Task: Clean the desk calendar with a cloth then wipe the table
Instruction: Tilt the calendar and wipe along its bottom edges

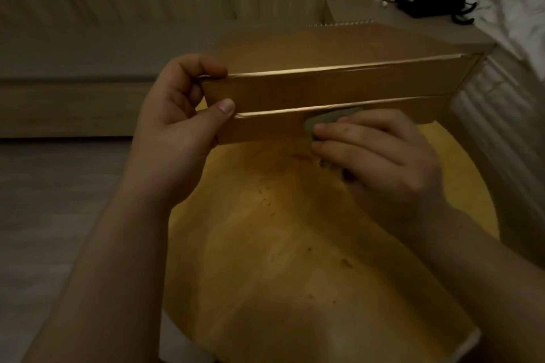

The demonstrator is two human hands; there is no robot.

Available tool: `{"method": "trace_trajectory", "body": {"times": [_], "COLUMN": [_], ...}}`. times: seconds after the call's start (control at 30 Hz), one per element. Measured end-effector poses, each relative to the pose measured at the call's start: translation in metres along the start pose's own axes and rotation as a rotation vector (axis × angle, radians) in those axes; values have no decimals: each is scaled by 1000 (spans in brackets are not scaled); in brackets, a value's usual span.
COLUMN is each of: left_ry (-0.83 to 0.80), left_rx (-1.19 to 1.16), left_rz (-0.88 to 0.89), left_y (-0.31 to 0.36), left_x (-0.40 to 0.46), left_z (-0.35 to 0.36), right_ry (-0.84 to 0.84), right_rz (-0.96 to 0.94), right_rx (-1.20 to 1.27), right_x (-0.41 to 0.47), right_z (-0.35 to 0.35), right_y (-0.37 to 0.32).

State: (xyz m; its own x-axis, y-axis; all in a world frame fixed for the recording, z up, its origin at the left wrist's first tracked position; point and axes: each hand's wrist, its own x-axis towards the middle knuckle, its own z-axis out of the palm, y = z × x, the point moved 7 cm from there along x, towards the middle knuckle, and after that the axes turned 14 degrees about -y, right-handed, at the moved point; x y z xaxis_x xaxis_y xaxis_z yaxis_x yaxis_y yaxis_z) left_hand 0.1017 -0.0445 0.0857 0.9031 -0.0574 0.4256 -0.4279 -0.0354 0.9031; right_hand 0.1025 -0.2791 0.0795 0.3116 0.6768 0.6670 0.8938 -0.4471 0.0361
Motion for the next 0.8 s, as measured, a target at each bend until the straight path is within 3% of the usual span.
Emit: {"method": "trace_trajectory", "body": {"times": [0.37, 0.8], "left_ry": [-3, 12], "left_rx": [13, 12], "left_rz": [7, -2], "left_y": [4, 2], "left_x": [-4, -6], "left_z": [-3, -6], "right_ry": [-49, -59], "right_rz": [-39, 159], "right_rx": [78, -135], "right_x": [45, -48], "right_z": [47, -40], "right_y": [-66, 38]}}
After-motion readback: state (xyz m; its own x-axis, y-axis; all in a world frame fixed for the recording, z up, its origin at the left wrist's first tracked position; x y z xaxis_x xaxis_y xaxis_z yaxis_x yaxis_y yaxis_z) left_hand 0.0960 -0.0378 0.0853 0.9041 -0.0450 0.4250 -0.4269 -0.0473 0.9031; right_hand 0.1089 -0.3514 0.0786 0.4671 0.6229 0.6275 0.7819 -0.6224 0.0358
